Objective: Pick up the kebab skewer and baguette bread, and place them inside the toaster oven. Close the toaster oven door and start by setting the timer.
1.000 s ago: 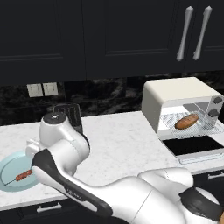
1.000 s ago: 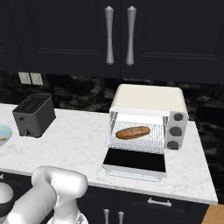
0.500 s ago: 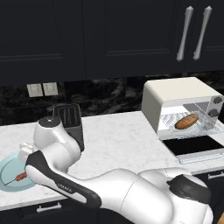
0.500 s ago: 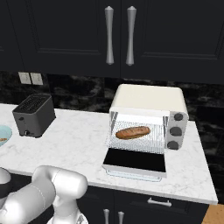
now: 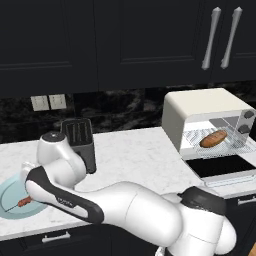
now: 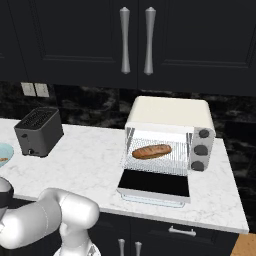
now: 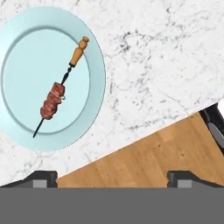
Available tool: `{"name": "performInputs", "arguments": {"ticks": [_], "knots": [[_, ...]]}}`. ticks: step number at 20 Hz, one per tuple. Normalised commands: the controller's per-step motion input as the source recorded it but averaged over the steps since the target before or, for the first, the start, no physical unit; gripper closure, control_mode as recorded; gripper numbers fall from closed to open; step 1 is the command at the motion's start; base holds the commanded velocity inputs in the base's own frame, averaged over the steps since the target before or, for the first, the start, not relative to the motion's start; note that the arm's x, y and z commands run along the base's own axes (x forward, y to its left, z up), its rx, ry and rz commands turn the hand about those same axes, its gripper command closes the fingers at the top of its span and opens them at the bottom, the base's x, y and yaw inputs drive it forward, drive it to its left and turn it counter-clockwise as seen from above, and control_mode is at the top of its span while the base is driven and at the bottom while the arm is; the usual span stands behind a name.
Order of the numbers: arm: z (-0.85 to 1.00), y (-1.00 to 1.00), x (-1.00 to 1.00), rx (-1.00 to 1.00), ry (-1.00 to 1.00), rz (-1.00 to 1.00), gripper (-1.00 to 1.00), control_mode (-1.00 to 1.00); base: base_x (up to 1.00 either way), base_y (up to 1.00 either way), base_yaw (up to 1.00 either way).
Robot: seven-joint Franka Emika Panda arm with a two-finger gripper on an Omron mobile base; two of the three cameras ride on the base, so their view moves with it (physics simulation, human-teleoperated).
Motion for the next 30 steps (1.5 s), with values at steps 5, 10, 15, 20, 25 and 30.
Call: {"name": "performInputs", "arguments": {"ticks": [5,10,15,20,25,30], "knots": [[-0.24,0.15,0.22,0.00,0.05,-0.01,-1.00,-1.00,0.00,0.00,0.00],[-0.31,0.30,0.14,0.00,0.03,-0.01,-1.00,-1.00,0.00,0.00,0.00],[-0.06,0.10,0.28,-0.01,0.00,-0.02,-1.00,-1.00,0.00,0.00,0.00],[-0.11,0.08,0.20,-0.03,0.00,-0.03,-1.00,-1.00,0.00,0.00,0.00],[-0.29,0.16,0.16,-0.02,0.01,-0.02,-1.00,-1.00,0.00,0.00,0.00],[-0.15,0.11,0.30,0.00,0.01,-0.01,-1.00,-1.00,0.00,0.00,0.00]]}}
